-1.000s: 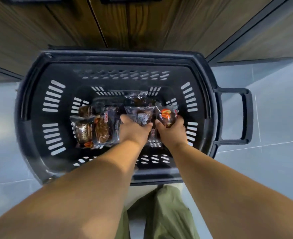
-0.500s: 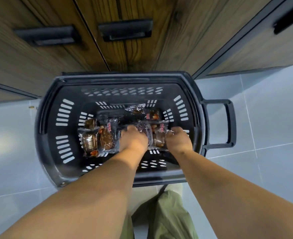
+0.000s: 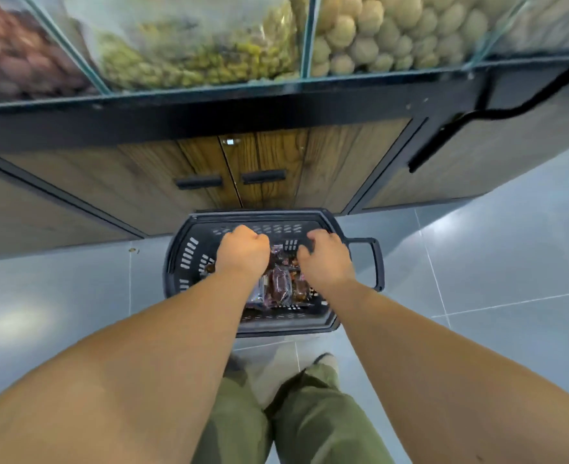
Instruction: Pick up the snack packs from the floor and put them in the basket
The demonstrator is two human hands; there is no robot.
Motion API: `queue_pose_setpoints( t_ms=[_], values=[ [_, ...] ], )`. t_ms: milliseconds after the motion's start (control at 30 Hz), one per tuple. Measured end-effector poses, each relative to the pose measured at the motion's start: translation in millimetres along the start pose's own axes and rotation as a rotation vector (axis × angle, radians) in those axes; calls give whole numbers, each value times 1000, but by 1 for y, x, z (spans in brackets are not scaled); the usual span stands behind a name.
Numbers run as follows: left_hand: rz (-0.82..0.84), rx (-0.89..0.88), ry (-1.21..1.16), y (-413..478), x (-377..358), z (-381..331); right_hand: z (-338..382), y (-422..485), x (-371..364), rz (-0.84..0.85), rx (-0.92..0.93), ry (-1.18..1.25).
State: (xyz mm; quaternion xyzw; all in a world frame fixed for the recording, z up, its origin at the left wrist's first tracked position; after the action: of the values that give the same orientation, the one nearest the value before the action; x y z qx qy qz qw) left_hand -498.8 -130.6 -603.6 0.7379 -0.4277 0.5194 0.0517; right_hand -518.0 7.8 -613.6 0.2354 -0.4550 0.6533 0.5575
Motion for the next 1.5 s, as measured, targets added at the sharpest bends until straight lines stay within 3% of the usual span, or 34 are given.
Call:
queue_pose_setpoints(
  t_ms=[300,500,733,967,1500],
  values=[
    [-122,195,-170,-101,91,-7,54,-82,93,21,140,19],
    [-164,298,-253,-141,112,16,61,-119,102,77,110,122],
    [-397,438,-380,-159,160,58,88,-155,95,121,233,136],
    [-566,677,-529,-182,216,135,148,-212,65,171,420,48],
    [-764,818,-535,-270,352,413,289,-451,-115,424,715,8]
  ],
)
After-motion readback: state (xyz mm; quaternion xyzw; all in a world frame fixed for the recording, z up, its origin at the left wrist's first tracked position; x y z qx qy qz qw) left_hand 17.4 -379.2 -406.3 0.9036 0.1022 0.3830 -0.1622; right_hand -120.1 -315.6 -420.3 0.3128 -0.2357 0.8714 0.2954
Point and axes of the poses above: each hand's wrist, its own y-axis towards the middle knuckle, its own x-axis out of the back of the hand, z = x × y, the point moved 1 cm from there along y, towards the middle knuckle, and after that the axes turned 14 degrees about -z, right-handed, at the moved point
